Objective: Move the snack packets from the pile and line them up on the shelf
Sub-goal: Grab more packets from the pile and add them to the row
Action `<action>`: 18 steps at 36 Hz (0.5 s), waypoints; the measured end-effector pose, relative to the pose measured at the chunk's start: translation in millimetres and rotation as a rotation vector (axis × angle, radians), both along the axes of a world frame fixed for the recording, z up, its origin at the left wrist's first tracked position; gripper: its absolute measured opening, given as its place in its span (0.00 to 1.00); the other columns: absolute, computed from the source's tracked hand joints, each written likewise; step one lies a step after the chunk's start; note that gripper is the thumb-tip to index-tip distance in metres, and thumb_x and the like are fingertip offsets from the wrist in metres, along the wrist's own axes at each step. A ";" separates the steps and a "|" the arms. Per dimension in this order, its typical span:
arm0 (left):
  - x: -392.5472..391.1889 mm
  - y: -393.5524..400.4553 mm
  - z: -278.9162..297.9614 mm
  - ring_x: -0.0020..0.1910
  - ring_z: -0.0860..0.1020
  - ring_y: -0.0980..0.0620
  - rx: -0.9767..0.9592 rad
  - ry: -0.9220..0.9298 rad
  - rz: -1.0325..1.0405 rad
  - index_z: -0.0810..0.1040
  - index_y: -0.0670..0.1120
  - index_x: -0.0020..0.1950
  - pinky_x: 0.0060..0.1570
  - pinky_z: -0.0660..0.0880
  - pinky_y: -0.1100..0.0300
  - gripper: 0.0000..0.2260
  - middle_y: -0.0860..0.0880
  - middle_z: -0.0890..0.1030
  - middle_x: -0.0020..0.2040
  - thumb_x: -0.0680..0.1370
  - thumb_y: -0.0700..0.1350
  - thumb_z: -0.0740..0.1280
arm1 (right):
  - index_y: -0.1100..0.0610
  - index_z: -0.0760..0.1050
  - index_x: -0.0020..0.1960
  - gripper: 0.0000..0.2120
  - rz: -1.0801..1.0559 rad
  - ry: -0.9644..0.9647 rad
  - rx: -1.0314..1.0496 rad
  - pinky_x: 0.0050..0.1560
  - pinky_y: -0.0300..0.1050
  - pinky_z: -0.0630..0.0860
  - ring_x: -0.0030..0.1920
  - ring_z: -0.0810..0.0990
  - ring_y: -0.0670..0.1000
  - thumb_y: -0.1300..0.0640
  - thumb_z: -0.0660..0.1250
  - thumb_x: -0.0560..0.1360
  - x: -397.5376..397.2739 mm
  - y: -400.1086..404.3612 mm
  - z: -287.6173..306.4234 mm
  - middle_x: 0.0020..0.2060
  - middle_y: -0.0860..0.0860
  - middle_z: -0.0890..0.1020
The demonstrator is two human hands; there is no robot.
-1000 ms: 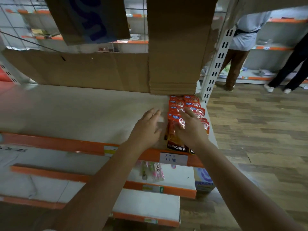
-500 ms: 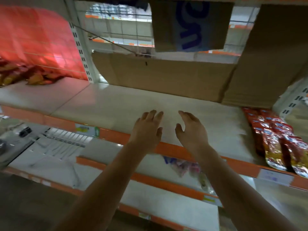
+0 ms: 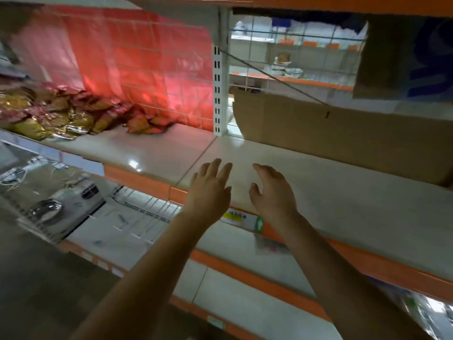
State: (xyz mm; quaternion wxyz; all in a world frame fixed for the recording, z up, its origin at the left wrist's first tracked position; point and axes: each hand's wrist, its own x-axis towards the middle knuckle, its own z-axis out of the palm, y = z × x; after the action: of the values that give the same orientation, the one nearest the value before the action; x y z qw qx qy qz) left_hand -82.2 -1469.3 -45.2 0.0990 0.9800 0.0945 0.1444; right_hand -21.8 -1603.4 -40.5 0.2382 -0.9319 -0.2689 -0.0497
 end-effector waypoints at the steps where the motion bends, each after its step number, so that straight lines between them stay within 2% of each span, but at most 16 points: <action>1: 1.9 15.3 -1.7 0.74 0.56 0.46 0.001 -0.003 0.005 0.55 0.48 0.76 0.70 0.59 0.52 0.25 0.46 0.57 0.76 0.80 0.48 0.59 | 0.55 0.60 0.74 0.24 0.008 0.001 -0.001 0.66 0.44 0.64 0.69 0.66 0.52 0.56 0.58 0.79 3.0 15.5 -1.3 0.70 0.52 0.67; 8: 19.6 129.8 -2.4 0.72 0.57 0.45 -0.008 -0.035 0.036 0.57 0.47 0.76 0.67 0.60 0.51 0.25 0.45 0.58 0.75 0.80 0.47 0.60 | 0.55 0.64 0.72 0.22 0.060 -0.027 0.045 0.66 0.43 0.66 0.67 0.68 0.52 0.57 0.59 0.79 23.8 131.8 -5.8 0.68 0.51 0.70; 14: 27.7 224.8 -2.0 0.67 0.66 0.39 -0.029 -0.111 0.090 0.66 0.42 0.71 0.62 0.68 0.45 0.24 0.41 0.68 0.70 0.77 0.44 0.65 | 0.54 0.63 0.72 0.22 0.114 -0.031 0.020 0.66 0.43 0.65 0.68 0.67 0.51 0.57 0.59 0.79 31.7 217.6 -1.2 0.69 0.50 0.69; 18: 28.8 277.8 -5.8 0.65 0.67 0.39 -0.036 -0.133 0.097 0.67 0.42 0.71 0.59 0.70 0.45 0.24 0.41 0.69 0.69 0.76 0.44 0.65 | 0.55 0.64 0.72 0.22 0.126 -0.024 -0.022 0.65 0.43 0.65 0.68 0.67 0.52 0.58 0.59 0.79 38.1 262.6 -1.7 0.70 0.51 0.69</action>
State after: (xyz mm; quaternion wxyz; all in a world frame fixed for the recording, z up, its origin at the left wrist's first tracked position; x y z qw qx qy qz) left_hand -53.5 -1191.5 -51.0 0.1158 0.9606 0.1376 0.2120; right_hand 16.3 -1340.8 -42.2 0.2274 -0.9150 -0.3305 -0.0429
